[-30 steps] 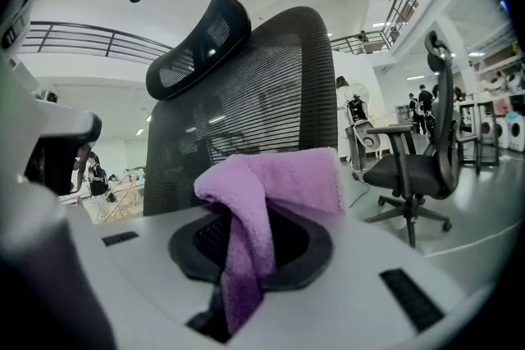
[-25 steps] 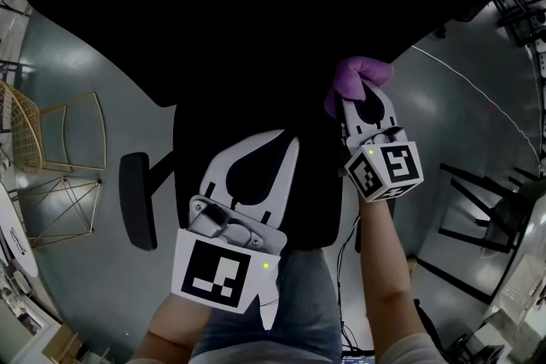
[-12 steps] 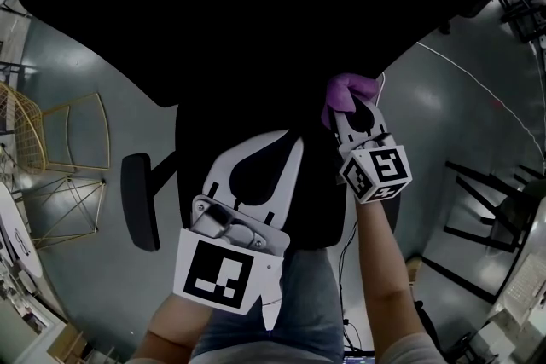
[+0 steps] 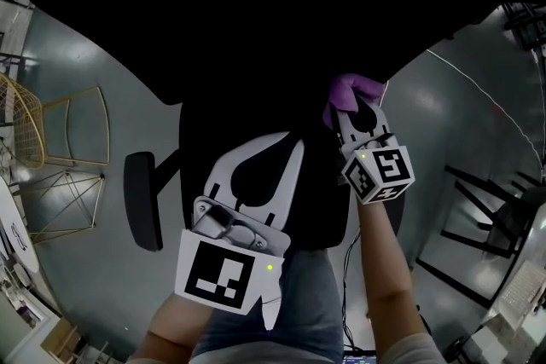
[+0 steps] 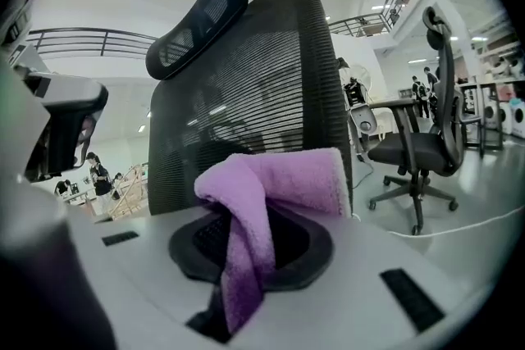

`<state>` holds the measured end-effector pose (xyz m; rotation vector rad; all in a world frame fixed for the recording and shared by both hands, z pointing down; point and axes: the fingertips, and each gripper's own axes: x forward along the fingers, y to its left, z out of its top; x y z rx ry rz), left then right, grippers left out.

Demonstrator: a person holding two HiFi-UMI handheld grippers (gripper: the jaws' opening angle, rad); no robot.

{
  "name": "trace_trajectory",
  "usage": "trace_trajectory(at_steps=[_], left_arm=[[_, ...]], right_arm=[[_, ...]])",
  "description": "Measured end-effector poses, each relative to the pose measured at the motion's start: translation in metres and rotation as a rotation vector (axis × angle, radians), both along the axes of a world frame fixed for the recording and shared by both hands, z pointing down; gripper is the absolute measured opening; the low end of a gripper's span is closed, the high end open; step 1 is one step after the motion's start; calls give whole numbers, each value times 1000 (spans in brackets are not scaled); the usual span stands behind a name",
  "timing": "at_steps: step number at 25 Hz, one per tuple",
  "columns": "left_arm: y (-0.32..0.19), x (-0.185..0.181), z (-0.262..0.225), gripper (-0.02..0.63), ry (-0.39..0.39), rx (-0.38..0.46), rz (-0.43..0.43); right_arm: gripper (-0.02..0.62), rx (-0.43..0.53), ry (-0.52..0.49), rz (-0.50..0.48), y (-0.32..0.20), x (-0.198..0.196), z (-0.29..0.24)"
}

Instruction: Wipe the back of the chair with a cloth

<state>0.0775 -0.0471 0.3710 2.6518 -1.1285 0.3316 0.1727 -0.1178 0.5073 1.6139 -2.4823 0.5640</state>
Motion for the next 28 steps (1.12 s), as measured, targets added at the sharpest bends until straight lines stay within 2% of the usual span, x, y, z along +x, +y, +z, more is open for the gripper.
trace_trajectory(at_steps=[15,25,28], left_arm=[[-8,-57,1,9,1,-4,-86],[-9,-99,1,9,7,-5,-154],[-8,-115,3,9,6,-8,-174]], right_arm=[[67,-1,-5,-83,-14,-65,-3],[69,-2,-11,-186,-21,-131,-6],[69,-1,-14,-181,-21,-145,-4]])
